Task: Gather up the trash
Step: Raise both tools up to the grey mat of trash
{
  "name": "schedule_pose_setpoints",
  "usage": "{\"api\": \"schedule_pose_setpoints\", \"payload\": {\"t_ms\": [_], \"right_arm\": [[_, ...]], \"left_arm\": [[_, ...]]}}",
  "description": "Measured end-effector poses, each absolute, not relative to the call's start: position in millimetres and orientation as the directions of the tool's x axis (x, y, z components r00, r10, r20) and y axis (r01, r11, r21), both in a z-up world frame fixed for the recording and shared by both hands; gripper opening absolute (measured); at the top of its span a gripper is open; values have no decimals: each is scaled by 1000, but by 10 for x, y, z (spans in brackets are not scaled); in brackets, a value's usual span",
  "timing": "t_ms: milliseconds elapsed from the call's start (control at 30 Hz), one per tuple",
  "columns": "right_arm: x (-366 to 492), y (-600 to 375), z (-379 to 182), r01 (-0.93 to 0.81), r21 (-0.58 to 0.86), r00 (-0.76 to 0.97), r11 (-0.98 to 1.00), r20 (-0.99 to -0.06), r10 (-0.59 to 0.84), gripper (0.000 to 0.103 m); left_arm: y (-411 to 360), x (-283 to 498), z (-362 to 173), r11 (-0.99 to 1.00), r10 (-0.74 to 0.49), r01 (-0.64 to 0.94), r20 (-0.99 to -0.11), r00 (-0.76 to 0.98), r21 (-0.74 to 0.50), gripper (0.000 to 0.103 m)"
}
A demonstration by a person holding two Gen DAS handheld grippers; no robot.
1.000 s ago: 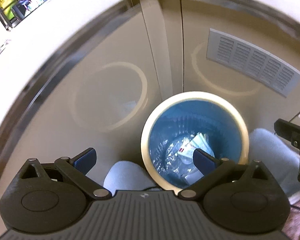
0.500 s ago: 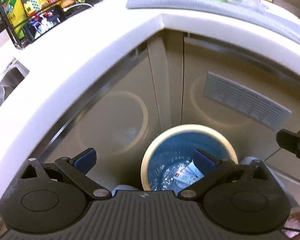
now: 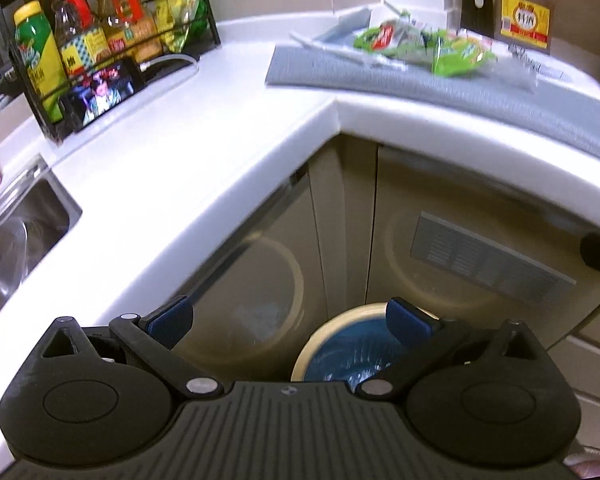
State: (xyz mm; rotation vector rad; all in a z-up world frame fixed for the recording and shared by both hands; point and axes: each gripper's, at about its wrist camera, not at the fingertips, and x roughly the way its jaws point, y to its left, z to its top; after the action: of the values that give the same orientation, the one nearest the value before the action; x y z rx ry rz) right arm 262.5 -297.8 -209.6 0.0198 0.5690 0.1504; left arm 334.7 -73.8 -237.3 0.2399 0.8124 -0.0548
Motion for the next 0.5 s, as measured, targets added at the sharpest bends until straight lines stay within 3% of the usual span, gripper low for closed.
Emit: {"api": "schedule_pose_setpoints", "payload": {"t_ms": [267, 500], "right_arm": [[2919, -3185, -1923, -72, 53, 885, 996, -458, 88, 103], [3360, -3514, -1822, 11, 114, 897, 993, -440, 41, 103]], "left_arm": [[-743, 3572, -2092, 977, 53, 102, -682, 729, 185, 103], [-723, 3827, -1884, 991, -6, 99, -695, 719, 93, 103]]}}
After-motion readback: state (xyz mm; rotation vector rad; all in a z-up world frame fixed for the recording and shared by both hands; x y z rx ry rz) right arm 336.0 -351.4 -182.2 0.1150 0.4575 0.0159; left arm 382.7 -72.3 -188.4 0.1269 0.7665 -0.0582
